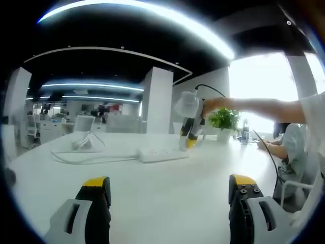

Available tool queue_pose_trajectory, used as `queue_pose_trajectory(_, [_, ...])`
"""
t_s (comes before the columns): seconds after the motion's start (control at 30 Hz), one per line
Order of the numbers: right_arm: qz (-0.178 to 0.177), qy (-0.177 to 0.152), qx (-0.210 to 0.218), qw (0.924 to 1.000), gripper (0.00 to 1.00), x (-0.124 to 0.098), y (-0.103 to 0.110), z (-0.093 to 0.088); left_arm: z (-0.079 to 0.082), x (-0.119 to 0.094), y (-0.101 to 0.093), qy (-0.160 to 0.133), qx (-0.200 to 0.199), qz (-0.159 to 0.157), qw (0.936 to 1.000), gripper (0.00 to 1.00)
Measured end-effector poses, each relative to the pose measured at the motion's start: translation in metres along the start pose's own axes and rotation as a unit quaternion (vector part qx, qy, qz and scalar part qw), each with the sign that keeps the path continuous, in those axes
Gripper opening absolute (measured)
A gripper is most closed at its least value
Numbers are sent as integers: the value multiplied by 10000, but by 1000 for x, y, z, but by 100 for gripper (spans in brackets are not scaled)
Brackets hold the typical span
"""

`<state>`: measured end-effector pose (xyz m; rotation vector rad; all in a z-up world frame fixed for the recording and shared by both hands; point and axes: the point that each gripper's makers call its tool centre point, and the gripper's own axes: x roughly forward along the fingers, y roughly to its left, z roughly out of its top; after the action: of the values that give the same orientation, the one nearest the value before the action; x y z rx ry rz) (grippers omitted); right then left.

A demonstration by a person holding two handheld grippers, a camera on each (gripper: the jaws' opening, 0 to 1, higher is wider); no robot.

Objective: Straighten the power strip on the desk, plug the charger into it

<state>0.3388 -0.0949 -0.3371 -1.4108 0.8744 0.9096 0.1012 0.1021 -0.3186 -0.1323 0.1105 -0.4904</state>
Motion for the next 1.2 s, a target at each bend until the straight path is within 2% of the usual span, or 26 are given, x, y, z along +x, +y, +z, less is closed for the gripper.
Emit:
queue_pose_trajectory(0.03, [-43, 163, -51, 9998, 25, 3, -1, -5, 0, 1, -1, 5, 7, -1, 10000, 99])
queue_pose_trajectory(0.1, [-58, 45, -7, 10000, 26, 8, -5, -1, -1, 2, -1, 25, 30, 10, 10000, 99])
queue_pose_trajectory(0.17, [-82, 235, 12, 9997, 26, 11, -6, -1, -2, 2, -1, 26, 19, 21, 10000, 99])
queue_pose_trajectory(0.37, [-89, 328, -53, 9994, 27, 11, -3, -1, -4, -3, 3, 54, 3, 106, 9999, 99])
queue_pose_trajectory(0.6, [-127, -27, -170, 9998, 29, 7, -1, 2, 3, -11, 9, 28, 40, 189, 9998, 99])
queue_pose_trajectory(0.8, [-62, -567, -204, 9982, 30, 3, 1, 8, 2, -15, 16, 68, 52, 280, 9996, 99])
queue_pose_trajectory(1.0, [-64, -685, -369, 9969, 33, 5, 4, 10, 0, -15, 20, 146, 115, 308, 9994, 99])
queue_pose_trajectory(1.2, [-111, -807, -408, 9958, 42, 11, 2, 16, 2, -15, 25, 115, 163, 338, 9992, 99])
